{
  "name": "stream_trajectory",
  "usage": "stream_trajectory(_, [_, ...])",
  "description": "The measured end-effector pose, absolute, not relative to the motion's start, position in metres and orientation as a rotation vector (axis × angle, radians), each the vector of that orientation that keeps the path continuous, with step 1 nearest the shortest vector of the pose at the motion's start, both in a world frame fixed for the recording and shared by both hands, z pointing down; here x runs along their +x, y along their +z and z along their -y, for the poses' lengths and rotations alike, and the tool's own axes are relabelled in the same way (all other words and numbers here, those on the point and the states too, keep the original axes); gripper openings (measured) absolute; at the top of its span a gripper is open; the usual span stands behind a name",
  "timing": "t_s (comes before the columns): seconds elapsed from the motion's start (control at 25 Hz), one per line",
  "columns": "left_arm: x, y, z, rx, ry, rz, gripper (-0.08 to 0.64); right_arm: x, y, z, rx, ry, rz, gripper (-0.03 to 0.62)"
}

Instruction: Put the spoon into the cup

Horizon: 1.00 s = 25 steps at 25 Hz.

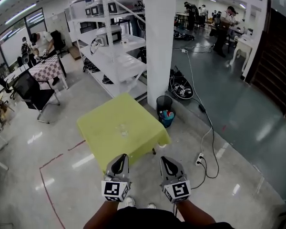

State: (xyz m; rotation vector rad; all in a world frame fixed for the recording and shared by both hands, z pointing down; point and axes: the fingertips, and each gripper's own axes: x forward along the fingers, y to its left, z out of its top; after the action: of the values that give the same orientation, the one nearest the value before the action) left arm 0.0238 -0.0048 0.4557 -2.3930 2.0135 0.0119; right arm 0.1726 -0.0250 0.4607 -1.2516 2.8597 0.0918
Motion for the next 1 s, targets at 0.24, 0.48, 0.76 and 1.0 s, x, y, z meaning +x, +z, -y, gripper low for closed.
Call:
stream_trajectory(0.24, [0.02,0.455,0.019,-2.403,0.035,-2.033,0.012,0.163,0.467,0.036,-1.228,0.062,-2.88,0.008])
stream_trajectory(0.48, [0.006,0.461,0.045,-2.409,0.04,-2.038,0.012,0.137,0.46,0.059,-1.192,0.102,-2.9,0.008])
stream_trajectory(0.76, [-0.032,0.466,0.087,-2.398,0.098,-2.102,0.012,0.116,0.451,0.109,-1.235,0.162,-2.885,0.008])
stream_trajectory(1.0, [-0.059,0.463,0.125,-2.399,0.08,-2.078,0.012,0.104,0.435,0.161,-1.3,0.251,-2.859,0.006])
